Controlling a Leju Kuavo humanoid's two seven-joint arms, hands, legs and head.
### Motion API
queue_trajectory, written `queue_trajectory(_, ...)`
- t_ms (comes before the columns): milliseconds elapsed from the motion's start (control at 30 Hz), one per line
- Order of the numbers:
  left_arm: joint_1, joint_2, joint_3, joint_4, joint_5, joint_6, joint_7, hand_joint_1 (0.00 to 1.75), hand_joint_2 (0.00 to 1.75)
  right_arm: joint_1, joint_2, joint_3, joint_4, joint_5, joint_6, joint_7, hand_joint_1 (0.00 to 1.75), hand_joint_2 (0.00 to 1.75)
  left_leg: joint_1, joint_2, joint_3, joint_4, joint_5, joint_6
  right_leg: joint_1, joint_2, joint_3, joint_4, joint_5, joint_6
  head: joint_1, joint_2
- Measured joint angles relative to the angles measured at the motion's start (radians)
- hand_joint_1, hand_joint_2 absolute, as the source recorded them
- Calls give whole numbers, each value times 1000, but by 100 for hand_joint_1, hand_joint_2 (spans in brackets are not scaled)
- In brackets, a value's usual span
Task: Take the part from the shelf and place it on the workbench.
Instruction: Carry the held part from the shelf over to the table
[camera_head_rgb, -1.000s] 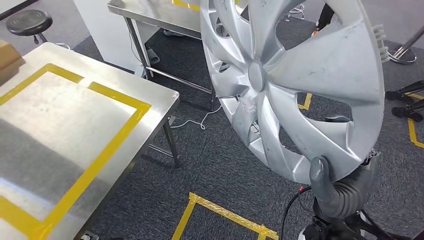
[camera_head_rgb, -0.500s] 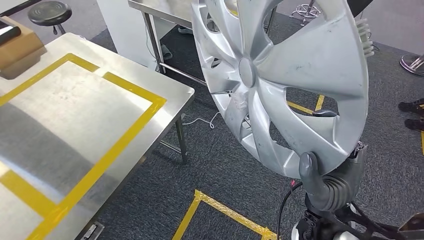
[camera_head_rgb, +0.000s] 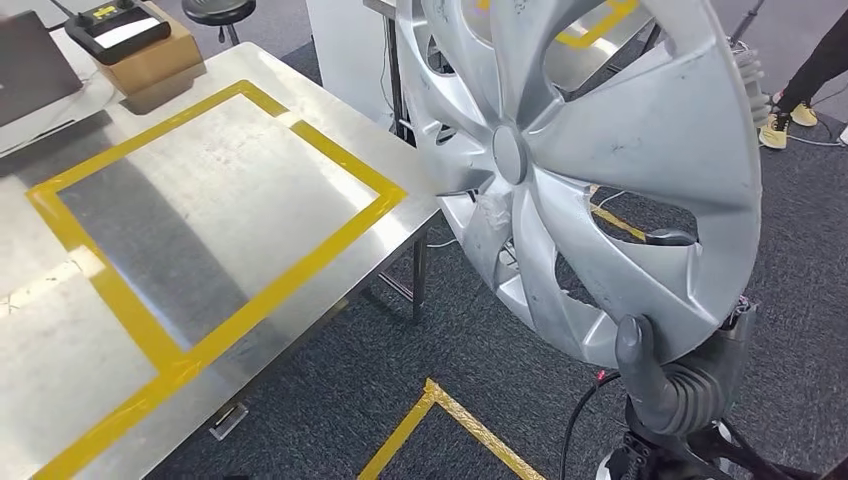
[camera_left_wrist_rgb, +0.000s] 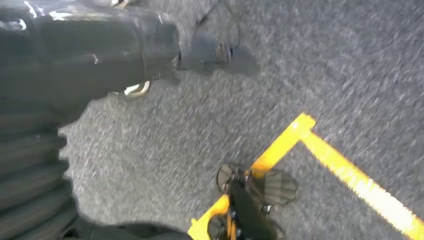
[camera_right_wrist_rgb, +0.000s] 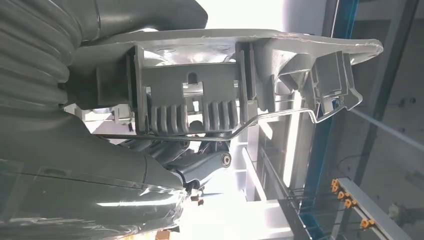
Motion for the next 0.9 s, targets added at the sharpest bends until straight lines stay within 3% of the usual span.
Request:
queue_trajectory(67, 2, 0, -1, 0, 0, 0, 0, 0, 175, 1, 0, 0, 0, 0, 0, 2, 175, 175, -4, 33, -12, 16, -15, -9, -3, -18, 7, -24, 11, -3, -5, 0)
queue_trajectory(133, 1, 0, -1, 0, -1, 0, -1, 0, 175, 3, 0, 0, 0, 0, -1, 3, 175, 175, -6, 86, -49, 98, -72, -14, -3, -38, 11, -38, 20, -6, -16, 0)
queue_trajectory(200, 1, 0, -2, 0, 0, 0, -2, 0, 175, 6, 0, 0, 1, -2, -2, 3, 175, 175, 0, 98, -96, 213, -128, -22, -3, -58, 8, -38, 21, -7, -25, 0)
queue_trajectory(233, 1, 0, -2, 0, 1, 0, -3, 0, 175, 7, 0, 0, 3, -5, -2, 3, 175, 175, 3, 99, -106, 243, -134, -26, -3, -68, 7, -36, 21, -7, -30, 0)
queue_trajectory(267, 2, 0, -2, 0, 1, 0, -3, 0, 175, 8, 0, 0, 6, -7, -2, 3, 175, 175, 6, 100, -99, 238, -123, -30, -4, -77, 6, -34, 20, -5, -36, 0)
queue_trajectory(333, 2, 0, -3, 0, 3, 1, -4, 0, 175, 8, 0, 0, 9, -11, -2, 3, 175, 175, 10, 121, -34, 129, -68, -36, -6, -92, 6, -26, 14, 3, -46, 0)
queue_trajectory(400, 1, -1, -3, 0, 3, 1, -4, 0, 175, 7, 0, 0, 9, -11, -2, 3, 175, 175, 7, 159, 25, 23, -38, -29, -4, -103, 3, -14, 6, 16, -52, 0)
queue_trajectory(433, 0, -2, -3, 0, 3, 1, -5, 0, 175, 6, 0, 0, 9, -12, -2, 3, 175, 175, 4, 169, 35, 2, -37, -21, -3, -107, 2, -9, 3, 22, -52, 0)
queue_trajectory(533, 1, -2, -4, 0, 3, 1, -5, 0, 175, 5, 0, -2, 9, -12, -2, 3, 175, 175, -1, 151, 31, -1, -36, 2, -5, -115, 0, -4, -1, 34, -46, 0)
queue_trajectory(633, -1, -2, -4, 0, 4, 1, -1, 0, 175, 5, 0, -10, 9, -14, -1, 3, 175, 175, 1, 125, 31, -3, -30, 16, -12, -78, -26, 70, -59, 46, -37, 0)
queue_trajectory(700, -2, -3, -4, 0, 5, 1, 0, 0, 175, 5, 0, -14, 10, -14, -1, 3, 175, 175, 1, 115, 30, -3, -29, 20, -13, -64, -51, 133, -96, 48, -32, 0)
queue_trajectory(767, -2, -3, -4, 0, 5, 1, 0, 0, 175, 5, 0, -15, 10, -14, 0, 3, 175, 175, 0, 112, 30, -3, -28, 21, -13, -63, -58, 151, -105, 49, -32, 0)
queue_trajectory(833, -2, -4, -4, 0, 7, 1, 1, 0, 175, 5, 0, -16, 10, -16, 0, 3, 175, 175, -2, 99, 30, -3, -28, 23, -13, -60, -92, 226, -130, 48, -26, 0)
queue_trajectory(900, -1, -5, -4, 0, 8, 1, 2, 0, 175, 4, 0, -17, 13, -19, 1, 3, 175, 175, -7, 61, 32, -3, -26, 26, -8, -41, -79, 182, -76, 30, -13, 0)
